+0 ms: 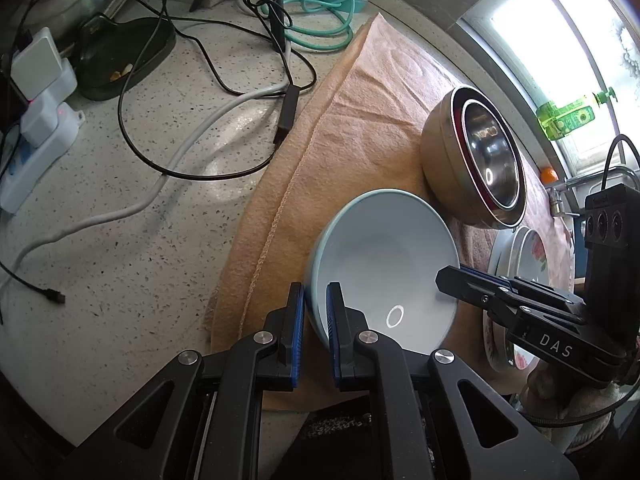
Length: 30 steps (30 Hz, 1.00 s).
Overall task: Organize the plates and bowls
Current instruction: 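Close both grippers on the white bowl rim and lift it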
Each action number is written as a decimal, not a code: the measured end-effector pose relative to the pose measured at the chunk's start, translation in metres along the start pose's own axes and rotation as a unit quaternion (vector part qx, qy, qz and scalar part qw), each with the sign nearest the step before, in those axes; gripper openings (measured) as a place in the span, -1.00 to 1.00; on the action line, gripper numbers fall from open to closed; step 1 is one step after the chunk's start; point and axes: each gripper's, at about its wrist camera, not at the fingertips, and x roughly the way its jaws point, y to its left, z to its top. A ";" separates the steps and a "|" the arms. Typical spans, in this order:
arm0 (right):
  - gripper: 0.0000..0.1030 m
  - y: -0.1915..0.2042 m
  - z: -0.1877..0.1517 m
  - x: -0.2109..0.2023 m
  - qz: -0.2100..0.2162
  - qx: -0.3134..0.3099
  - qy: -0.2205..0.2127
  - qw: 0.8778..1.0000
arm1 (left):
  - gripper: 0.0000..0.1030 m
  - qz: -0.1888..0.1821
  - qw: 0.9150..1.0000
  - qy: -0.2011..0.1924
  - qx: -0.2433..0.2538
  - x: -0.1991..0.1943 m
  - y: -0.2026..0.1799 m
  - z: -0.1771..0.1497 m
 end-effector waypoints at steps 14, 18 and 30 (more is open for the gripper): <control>-0.84 -0.003 0.004 -0.020 0.005 0.005 -0.020 1.000 | -0.82 -0.003 1.000 -0.014 0.008 -0.010 -0.010 0.007; -0.84 -0.004 0.006 -0.027 0.007 0.007 -0.027 1.000 | -0.82 -0.004 1.000 -0.021 0.012 -0.014 -0.014 0.011; -0.84 -0.005 0.020 -0.050 0.011 0.015 -0.053 0.998 | -0.82 -0.012 0.998 -0.046 0.028 -0.028 -0.030 0.025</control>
